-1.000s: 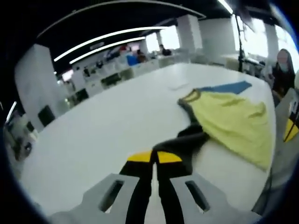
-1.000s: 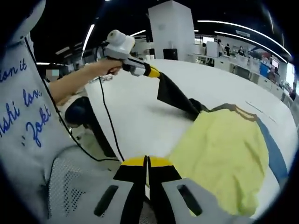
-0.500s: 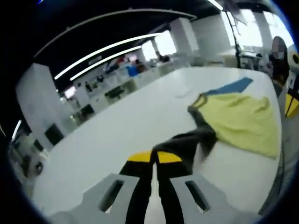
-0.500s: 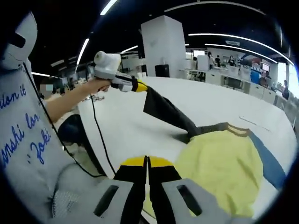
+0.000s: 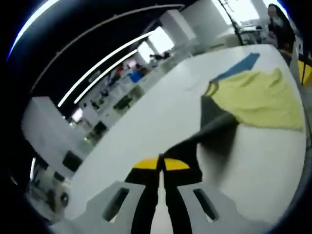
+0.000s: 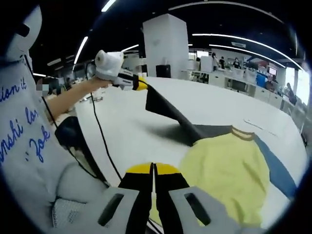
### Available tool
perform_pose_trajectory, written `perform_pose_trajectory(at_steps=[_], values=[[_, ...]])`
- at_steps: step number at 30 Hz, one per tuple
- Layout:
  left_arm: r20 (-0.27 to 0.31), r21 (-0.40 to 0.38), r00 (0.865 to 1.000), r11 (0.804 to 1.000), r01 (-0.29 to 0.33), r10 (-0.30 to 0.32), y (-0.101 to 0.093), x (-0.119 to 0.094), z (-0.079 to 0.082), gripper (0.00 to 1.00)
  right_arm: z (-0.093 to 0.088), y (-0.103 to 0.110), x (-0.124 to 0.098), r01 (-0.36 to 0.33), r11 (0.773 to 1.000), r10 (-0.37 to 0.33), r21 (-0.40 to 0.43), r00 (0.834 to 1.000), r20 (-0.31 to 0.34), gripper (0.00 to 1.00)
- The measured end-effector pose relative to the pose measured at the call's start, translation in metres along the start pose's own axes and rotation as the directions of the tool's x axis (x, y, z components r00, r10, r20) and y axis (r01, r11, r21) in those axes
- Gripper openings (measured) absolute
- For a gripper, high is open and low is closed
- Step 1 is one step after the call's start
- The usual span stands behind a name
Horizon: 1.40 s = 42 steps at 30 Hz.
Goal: Fold the garment on the visible template until the final outline fits inside the template.
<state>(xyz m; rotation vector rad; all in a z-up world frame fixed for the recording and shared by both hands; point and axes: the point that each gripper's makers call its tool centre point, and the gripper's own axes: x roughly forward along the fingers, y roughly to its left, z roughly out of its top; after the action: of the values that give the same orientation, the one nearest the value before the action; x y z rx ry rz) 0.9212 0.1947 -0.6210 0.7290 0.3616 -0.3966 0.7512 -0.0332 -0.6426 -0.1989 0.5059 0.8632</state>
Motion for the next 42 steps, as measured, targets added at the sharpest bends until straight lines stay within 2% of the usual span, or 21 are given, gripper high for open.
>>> perform_pose_trajectory(at_steps=[4,8,10,11,13,15,19,21,23,24,29,31,32,37,39,40,42], values=[[-0.087,0.114,0.995,0.993,-0.029,0.039,-0.002,-0.005,-0.024,0.0,-0.003,0.004,0.002,-0.011,1.0,0.011,0.001,1.0,-0.008,0.01],[-0.149,0.184,0.989,0.982,0.047,-0.019,-0.032,-0.009,-0.046,0.0,-0.006,0.009,0.008,-0.023,1.0,0.023,0.012,1.0,-0.006,0.01],[-0.165,0.18,0.986,0.982,0.056,-0.026,-0.039,-0.012,-0.054,0.0,-0.006,0.011,0.008,-0.026,1.0,0.026,0.015,1.0,-0.006,0.01],[-0.183,0.162,0.982,0.984,0.072,-0.041,-0.045,-0.015,-0.061,0.0,-0.006,0.013,0.008,-0.031,0.999,0.032,0.017,0.999,-0.006,0.01],[-0.18,0.107,0.981,0.99,0.096,-0.076,-0.054,-0.02,-0.066,0.0,-0.008,0.014,0.009,-0.036,0.999,0.036,0.018,0.999,-0.01,0.01],[-0.152,0.036,0.981,0.991,0.13,-0.123,-0.065,-0.024,-0.064,0.0,-0.011,0.015,0.01,-0.039,0.999,0.039,0.019,0.999,-0.018,0.01],[-0.164,0.029,0.975,0.987,0.157,-0.151,-0.076,-0.028,-0.068,0.0,-0.012,0.016,0.012,-0.045,0.999,0.045,0.022,0.999,-0.021,0.01],[-0.137,-0.036,0.97,0.979,0.2,-0.203,-0.088,-0.027,-0.065,0.0,-0.011,0.017,0.013,-0.048,0.999,0.049,0.025,0.999,-0.018,0.01],[-0.105,-0.078,0.969,0.973,0.218,-0.225,-0.093,-0.027,-0.06,0.0,-0.012,0.016,0.014,-0.047,0.999,0.048,0.026,0.999,-0.021,0.01],[-0.093,-0.085,0.964,0.967,0.242,-0.249,-0.098,-0.027,-0.057,0.0,-0.013,0.016,0.014,-0.047,0.999,0.048,0.026,0.999,-0.024,0.01],[-0.068,-0.129,0.957,0.954,0.271,-0.281,-0.11,-0.022,-0.05,0.0,-0.014,0.016,0.015,-0.046,0.999,0.046,0.027,0.999,-0.028,0.01],[-0.049,-0.17,0.943,0.933,0.318,-0.331,-0.125,-0.02,-0.046,0.0,-0.015,0.015,0.014,-0.041,0.999,0.042,0.029,0.999,-0.03,0.01],[-0.046,-0.176,0.94,0.929,0.326,-0.338,-0.129,-0.02,-0.045,0.0,-0.015,0.015,0.014,-0.039,0.999,0.04,0.027,0.999,-0.031,0.01],[-0.039,-0.191,0.908,0.895,0.404,-0.418,-0.164,-0.017,-0.044,0.0,-0.018,0.014,0.013,-0.031,0.999,0.032,0.025,0.998,-0.045,0.01],[-0.044,-0.195,0.899,0.886,0.421,-0.436,-0.173,-0.015,-0.047,0.0,-0.019,0.016,0.013,-0.04,0.999,0.041,0.029,0.998,-0.048,0.02],[-0.062,-0.19,0.885,0.876,0.443,-0.461,-0.18,-0.016,-0.05,0.0,-0.02,0.017,0.013,-0.045,0.999,0.046,0.029,0.998,-0.048,0.02],[-0.06,-0.18,0.884,0.876,0.448,-0.464,-0.185,-0.017,-0.05,0.0,-0.02,0.018,0.014,-0.048,0.998,0.05,0.031,0.998,-0.048,0.02]])
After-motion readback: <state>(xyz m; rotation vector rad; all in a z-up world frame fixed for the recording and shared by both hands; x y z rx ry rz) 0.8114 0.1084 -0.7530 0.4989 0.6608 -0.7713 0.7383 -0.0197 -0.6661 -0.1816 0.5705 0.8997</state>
